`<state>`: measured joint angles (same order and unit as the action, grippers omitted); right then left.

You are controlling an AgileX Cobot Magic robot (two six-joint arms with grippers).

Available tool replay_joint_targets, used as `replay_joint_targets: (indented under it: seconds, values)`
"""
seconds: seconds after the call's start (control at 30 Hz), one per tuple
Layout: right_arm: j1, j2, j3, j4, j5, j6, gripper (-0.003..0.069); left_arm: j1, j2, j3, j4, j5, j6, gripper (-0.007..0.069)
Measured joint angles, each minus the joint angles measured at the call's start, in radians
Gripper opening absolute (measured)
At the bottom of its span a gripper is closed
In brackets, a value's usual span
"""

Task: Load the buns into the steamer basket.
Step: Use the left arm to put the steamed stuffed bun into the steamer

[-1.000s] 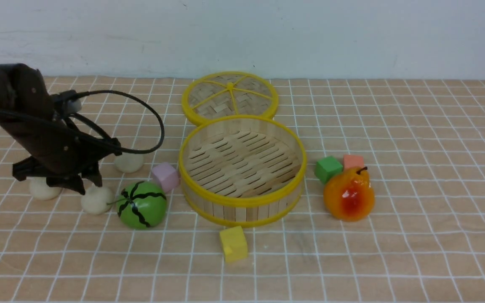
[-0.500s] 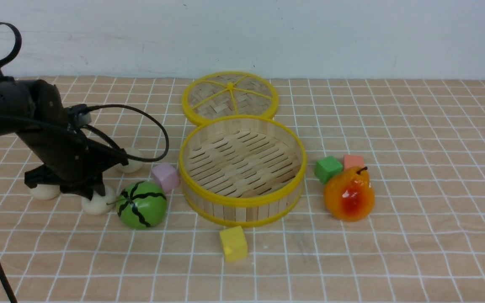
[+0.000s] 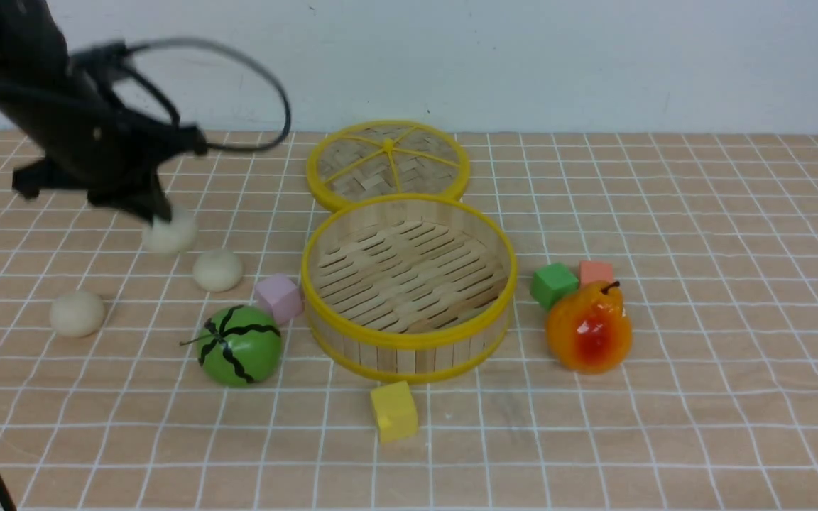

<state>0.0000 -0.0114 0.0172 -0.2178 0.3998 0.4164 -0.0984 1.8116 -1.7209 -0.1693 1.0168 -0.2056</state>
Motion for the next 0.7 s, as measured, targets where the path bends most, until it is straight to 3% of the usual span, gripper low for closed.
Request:
replay_joint_targets:
  seconds: [0.07, 0.2, 0.4, 0.7]
  values:
    - [0.000, 0.000, 0.000, 0.000, 0.000, 0.000, 0.0241, -0.036, -0.019, -0.020, -0.014, 0.001, 0.009, -0.0013]
    - [0.000, 0.000, 0.000, 0.000, 0.000, 0.000, 0.0241, -0.211, -0.025, -0.056, -0.051, -0.038, 0.032, -0.0013]
    - [0.000, 0.000, 0.000, 0.000, 0.000, 0.000, 0.0241, -0.389, 0.097, -0.056, -0.053, -0.255, 0.036, -0.0011]
    - [0.000, 0.000, 0.000, 0.000, 0.000, 0.000, 0.0241, -0.431, 0.293, -0.056, -0.041, -0.410, 0.005, 0.0000]
